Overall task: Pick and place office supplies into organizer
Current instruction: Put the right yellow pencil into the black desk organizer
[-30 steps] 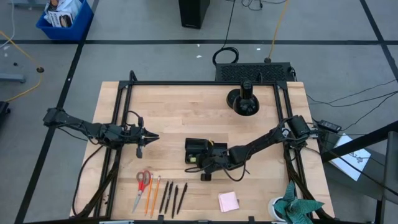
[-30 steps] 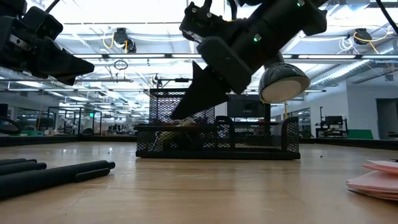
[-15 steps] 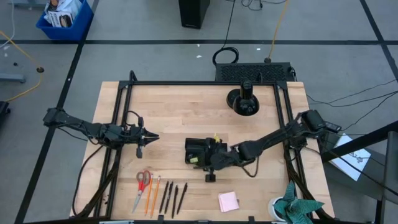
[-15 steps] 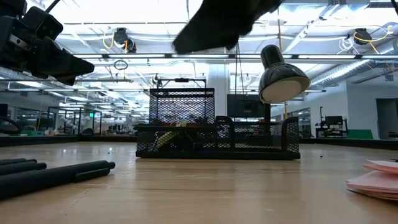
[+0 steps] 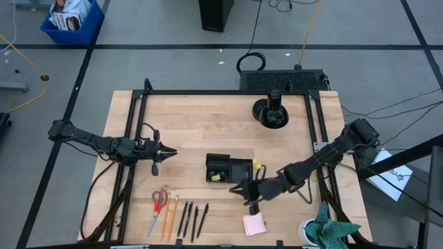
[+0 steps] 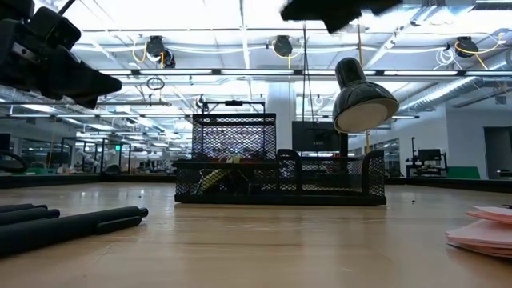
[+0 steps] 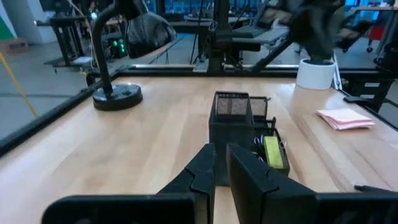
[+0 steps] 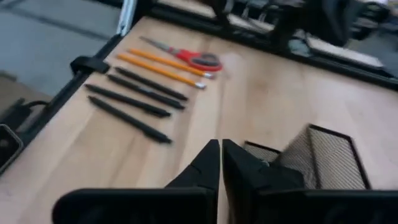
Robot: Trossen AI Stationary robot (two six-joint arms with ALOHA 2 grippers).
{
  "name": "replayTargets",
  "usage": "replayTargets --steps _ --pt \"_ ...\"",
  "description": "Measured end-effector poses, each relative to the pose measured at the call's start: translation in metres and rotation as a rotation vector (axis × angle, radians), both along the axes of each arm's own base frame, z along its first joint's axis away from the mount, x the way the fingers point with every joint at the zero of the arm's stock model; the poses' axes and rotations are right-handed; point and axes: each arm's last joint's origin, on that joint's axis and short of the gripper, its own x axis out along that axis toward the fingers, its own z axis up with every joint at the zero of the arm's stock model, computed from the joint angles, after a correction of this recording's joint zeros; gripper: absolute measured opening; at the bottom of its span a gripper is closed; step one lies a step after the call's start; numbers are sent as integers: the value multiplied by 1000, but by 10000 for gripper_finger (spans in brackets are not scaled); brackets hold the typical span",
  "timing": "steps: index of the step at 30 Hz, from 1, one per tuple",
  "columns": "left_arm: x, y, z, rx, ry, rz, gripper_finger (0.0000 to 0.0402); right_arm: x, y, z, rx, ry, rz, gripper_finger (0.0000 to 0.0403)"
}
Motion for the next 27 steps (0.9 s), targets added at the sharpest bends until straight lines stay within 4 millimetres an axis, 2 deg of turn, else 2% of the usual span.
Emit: replayTargets --steps 6,10,14,20,27 --pt "0 0 3 19 -30 -1 44 -35 -28 -26 103 -144 -56 3" --pt "0 0 3 19 -30 0 45 -52 -42 -40 152 -175 -107 1" --pt "0 0 3 7 -31 17 44 -65 -50 -48 148 -177 -164 1" --pt "0 1 3 -29 -33 23 44 -80 -59 -60 177 -237 -101 1" --pt "0 1 3 8 -31 29 44 -108 -85 -78 249 -330 -139 1"
